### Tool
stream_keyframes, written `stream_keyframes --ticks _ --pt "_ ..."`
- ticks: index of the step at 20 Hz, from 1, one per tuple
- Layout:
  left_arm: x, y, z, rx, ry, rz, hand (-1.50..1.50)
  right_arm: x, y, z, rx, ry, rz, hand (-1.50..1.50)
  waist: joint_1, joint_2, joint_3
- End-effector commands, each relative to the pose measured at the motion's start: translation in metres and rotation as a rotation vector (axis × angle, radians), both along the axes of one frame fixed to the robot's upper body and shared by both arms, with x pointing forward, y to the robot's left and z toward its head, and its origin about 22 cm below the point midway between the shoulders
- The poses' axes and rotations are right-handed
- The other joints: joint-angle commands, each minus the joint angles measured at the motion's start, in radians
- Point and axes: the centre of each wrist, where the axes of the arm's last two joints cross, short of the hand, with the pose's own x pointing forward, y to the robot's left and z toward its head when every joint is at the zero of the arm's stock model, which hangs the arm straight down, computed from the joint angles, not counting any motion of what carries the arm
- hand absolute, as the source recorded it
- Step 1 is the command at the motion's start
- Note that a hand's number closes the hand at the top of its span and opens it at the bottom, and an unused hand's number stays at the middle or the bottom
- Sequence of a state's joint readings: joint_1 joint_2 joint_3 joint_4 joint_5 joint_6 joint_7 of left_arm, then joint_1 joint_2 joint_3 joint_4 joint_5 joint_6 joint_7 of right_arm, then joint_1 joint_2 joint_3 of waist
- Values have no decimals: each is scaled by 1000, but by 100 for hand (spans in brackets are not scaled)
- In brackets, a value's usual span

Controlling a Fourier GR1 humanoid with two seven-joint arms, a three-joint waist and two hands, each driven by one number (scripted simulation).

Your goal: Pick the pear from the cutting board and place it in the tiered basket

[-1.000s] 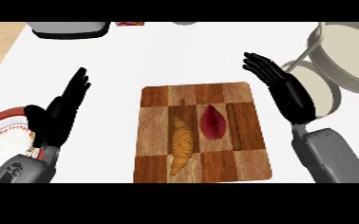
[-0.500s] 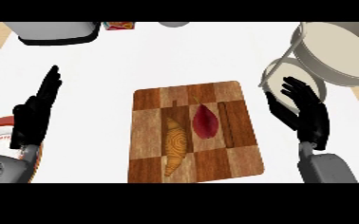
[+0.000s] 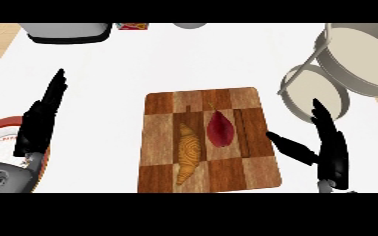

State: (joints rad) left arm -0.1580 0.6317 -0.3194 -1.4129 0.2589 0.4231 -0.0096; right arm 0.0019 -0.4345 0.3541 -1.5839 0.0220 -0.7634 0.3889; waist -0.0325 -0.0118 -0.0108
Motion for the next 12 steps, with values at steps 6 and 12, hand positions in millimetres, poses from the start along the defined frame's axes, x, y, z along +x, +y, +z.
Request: stream_keyframes --ticks 6,12 --pt "11 -9 5 -2 -18 -45 0 15 21 81 -201 354 211 -150 38 8 0" --pt "6 -7 0 -3 -9 -53 0 42 53 151 -193 476 151 -150 50 8 5"
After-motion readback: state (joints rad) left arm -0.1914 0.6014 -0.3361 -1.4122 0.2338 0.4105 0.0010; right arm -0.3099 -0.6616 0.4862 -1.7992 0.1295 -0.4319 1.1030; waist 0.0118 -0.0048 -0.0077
